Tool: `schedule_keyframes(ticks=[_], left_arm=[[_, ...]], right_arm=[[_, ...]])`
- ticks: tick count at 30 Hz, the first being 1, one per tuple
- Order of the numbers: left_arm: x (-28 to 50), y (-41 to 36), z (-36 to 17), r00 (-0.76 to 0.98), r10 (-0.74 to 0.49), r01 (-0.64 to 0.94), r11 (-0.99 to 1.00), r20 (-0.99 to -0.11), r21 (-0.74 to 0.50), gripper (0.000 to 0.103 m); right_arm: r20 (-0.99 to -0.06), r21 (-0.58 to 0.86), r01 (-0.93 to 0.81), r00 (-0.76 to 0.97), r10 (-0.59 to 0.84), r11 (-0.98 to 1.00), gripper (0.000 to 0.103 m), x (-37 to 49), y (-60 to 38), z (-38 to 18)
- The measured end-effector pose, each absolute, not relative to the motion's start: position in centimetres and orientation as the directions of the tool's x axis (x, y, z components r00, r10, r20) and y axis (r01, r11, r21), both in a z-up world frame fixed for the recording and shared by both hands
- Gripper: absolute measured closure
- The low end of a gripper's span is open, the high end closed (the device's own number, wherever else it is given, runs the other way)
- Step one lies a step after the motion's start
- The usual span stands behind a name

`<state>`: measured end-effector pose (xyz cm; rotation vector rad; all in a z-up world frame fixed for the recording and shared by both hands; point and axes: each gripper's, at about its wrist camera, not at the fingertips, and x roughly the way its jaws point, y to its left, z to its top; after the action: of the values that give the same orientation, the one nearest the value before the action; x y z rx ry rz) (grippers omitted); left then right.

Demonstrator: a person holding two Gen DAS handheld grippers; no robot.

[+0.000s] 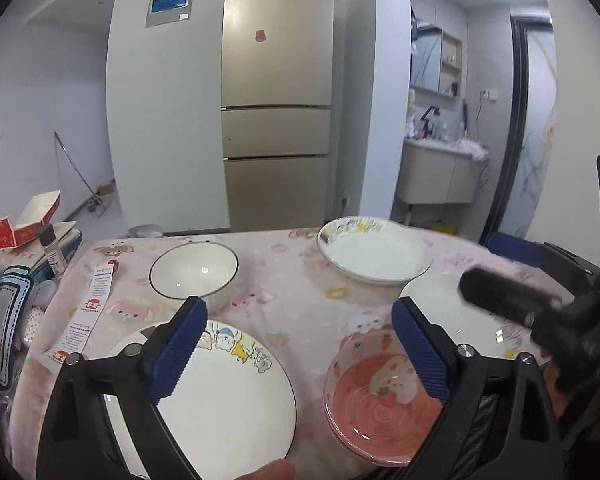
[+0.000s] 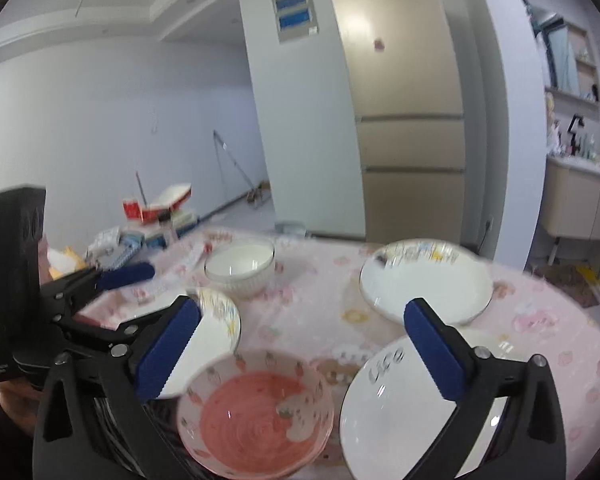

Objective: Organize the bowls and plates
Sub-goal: 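Open both tools and pull them back from the stacked bowls, then move both tools toward the white ribbed bowl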

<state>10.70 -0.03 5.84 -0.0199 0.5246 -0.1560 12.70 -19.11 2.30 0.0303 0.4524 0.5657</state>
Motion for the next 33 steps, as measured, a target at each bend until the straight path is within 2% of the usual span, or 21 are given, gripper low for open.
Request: schedule_keyframes(ticks=[1,8,15,19,22,25,27,29,33], left_arm=[[10.5,0.4,6.6,0.858,-0.159,0.143,0.987,-0.489,-0.07,0.0],[9.8,2.6,13.8,0.895,-0.16,0.146,0.987,-0.417,-0.065,0.0],[10.7,5.0,20.0,0.935,-0.131,0.105,0.99,-0.329,-0.098,0.0],[11.8,6.9,21.8,0.951,-0.07,0.044,0.995,-0.3,-0.094,0.0],[13.1,9.2,22.5,0.955,-0.041,-0.002,0.989,-0.294,-0.146,0.0],[14.6,11.4,21.9,0.95,-0.045,-0.018,0.981,-0.31,-0.195,0.0],[15.7,12.4,20.7,0.938,-0.06,-0.016,0.977,-0.341,-0.214,0.0],[16.8,13.4,19.2,0.924,-0.046,-0.043,0.974,-0.379,-0.222,0.0],[18.7,14.7,16.3,0.898,-0.063,-0.06,0.963,-0.436,-0.262,0.0]], right_arm=[[-0.389,0.142,-0.513,0.757,0.524,0.847,0.0,12.5,-19.2,3.3],[-0.316,0.088,-0.552,0.774,0.549,0.829,0.0,12.4,-17.1,9.5],[-0.204,0.075,-0.578,0.789,0.58,0.813,0.0,13.2,-14.4,15.5],[-0.216,0.214,-0.59,0.749,0.626,0.779,0.0,15.3,-14.2,17.3],[-0.235,0.24,-0.608,0.72,0.653,0.757,0.0,17.6,-13.1,17.6],[-0.274,0.317,-0.587,0.695,0.664,0.745,0.0,20.4,-12.4,16.3],[-0.332,0.388,-0.554,0.661,0.673,0.736,0.0,22.5,-12.1,14.5],[-0.377,0.378,-0.546,0.647,0.663,0.748,0.0,23.9,-11.1,12.7],[-0.452,0.246,-0.526,0.681,0.576,0.814,0.0,24.5,-8.7,9.9]])
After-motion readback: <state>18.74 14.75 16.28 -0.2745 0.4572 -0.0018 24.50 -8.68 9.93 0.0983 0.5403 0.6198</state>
